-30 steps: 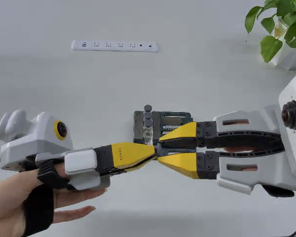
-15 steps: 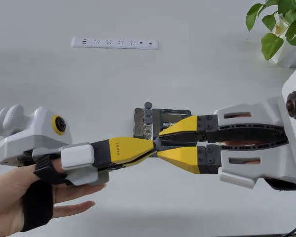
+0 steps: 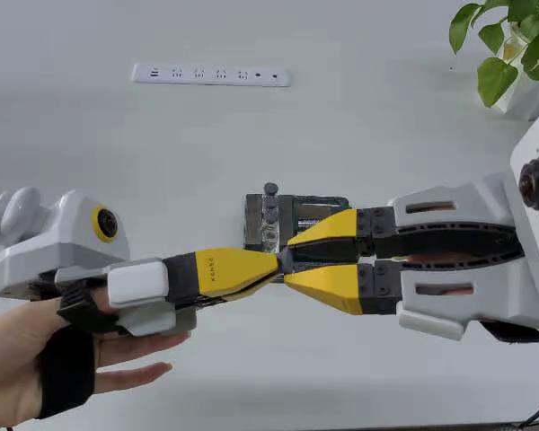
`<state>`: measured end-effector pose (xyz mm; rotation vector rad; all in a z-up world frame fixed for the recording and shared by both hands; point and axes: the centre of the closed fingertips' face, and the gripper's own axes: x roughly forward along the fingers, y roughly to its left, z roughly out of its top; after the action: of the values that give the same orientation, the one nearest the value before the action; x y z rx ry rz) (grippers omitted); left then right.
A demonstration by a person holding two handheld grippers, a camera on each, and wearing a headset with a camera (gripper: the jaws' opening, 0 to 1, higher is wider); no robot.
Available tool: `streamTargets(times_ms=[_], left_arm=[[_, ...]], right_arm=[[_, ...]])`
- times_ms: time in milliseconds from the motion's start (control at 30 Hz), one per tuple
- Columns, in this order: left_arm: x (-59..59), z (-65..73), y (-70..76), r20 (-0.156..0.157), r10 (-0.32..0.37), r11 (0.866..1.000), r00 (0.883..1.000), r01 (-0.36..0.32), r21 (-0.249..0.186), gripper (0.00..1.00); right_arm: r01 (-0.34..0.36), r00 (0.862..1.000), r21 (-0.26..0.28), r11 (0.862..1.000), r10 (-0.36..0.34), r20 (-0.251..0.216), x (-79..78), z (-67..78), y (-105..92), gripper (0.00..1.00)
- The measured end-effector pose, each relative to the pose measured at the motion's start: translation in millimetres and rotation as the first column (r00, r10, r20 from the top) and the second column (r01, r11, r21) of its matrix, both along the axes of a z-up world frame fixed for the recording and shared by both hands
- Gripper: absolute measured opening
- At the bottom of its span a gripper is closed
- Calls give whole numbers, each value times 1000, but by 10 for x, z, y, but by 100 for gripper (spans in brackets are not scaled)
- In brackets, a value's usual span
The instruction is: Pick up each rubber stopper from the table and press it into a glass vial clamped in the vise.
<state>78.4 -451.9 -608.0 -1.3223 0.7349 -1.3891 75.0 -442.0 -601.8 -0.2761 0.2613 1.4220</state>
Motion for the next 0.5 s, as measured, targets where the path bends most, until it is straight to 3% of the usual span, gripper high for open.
streamTargets(times_ms=[267, 500], left_arm=[[37, 7, -7, -7, 12, 1000, 1000, -12, -9, 4], [19, 24, -13, -8, -3, 1000, 1000, 3, -19, 4]], right_arm=[[25, 1000, 3, 1000, -25, -3, 37, 10, -17, 8], [7, 1000, 5, 1000, -7, -1, 19, 26, -16, 8]])
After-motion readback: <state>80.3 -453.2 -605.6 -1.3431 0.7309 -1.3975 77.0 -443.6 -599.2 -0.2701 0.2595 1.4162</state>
